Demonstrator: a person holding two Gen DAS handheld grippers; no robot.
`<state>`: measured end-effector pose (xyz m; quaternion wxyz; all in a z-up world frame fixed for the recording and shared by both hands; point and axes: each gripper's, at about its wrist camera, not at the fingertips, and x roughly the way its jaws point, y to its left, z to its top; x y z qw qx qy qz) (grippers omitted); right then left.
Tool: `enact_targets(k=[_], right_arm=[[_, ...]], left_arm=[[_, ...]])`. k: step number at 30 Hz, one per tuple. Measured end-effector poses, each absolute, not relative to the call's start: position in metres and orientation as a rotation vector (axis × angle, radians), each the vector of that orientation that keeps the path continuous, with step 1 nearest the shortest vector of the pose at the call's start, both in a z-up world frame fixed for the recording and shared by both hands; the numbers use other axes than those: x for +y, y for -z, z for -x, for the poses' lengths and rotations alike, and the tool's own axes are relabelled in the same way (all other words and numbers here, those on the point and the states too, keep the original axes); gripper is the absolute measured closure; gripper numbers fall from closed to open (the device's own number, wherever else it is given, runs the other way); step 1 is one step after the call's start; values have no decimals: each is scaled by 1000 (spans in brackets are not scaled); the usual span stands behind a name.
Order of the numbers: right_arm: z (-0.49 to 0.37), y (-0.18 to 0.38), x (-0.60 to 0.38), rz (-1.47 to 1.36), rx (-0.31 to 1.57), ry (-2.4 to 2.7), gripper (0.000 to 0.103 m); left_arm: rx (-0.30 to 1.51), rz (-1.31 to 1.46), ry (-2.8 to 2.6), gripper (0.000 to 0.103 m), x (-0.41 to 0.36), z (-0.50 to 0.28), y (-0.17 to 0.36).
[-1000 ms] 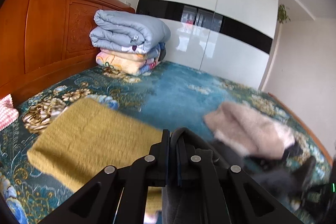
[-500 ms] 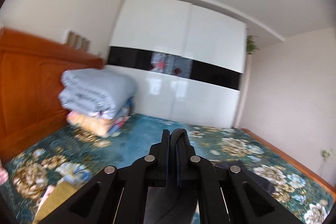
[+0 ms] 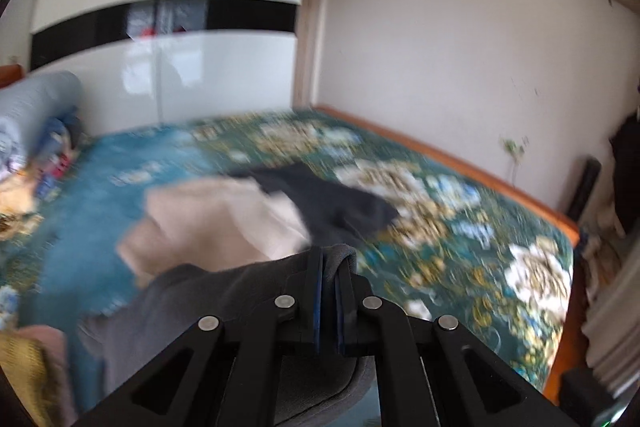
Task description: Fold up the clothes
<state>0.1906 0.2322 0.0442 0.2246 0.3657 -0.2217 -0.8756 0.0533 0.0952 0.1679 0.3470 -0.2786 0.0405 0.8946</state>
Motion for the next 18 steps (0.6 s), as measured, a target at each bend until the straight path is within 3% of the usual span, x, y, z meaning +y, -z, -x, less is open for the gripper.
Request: enact_targets(k=[4, 11, 12, 14, 15, 16, 18], right_arm=[[-192, -45, 256, -1031, -665, 2488, 94], [-213, -51, 269, -1053, -681, 2533, 90], [-211, -50, 267, -1053, -685, 2530, 90], [-205, -47, 259, -1053, -682, 2528, 84], [-202, -45, 254, -1054, -675, 2528, 81], [-197, -44, 251, -1062, -664, 2526, 75], [-189, -45, 244, -1070, -640, 2526, 74]], left_arm=[[101, 901, -2231, 96, 118, -47, -130], [-34, 962, -2200, 87, 81, -50, -129], [-53, 970, -2195, 79, 76, -50, -129], [-91, 987, -2184, 35, 65, -51, -129], [-111, 995, -2179, 1, 60, -51, -129], [-132, 980, -2192, 0, 54, -52, -129], [-183, 952, -2208, 0, 41, -51, -128]])
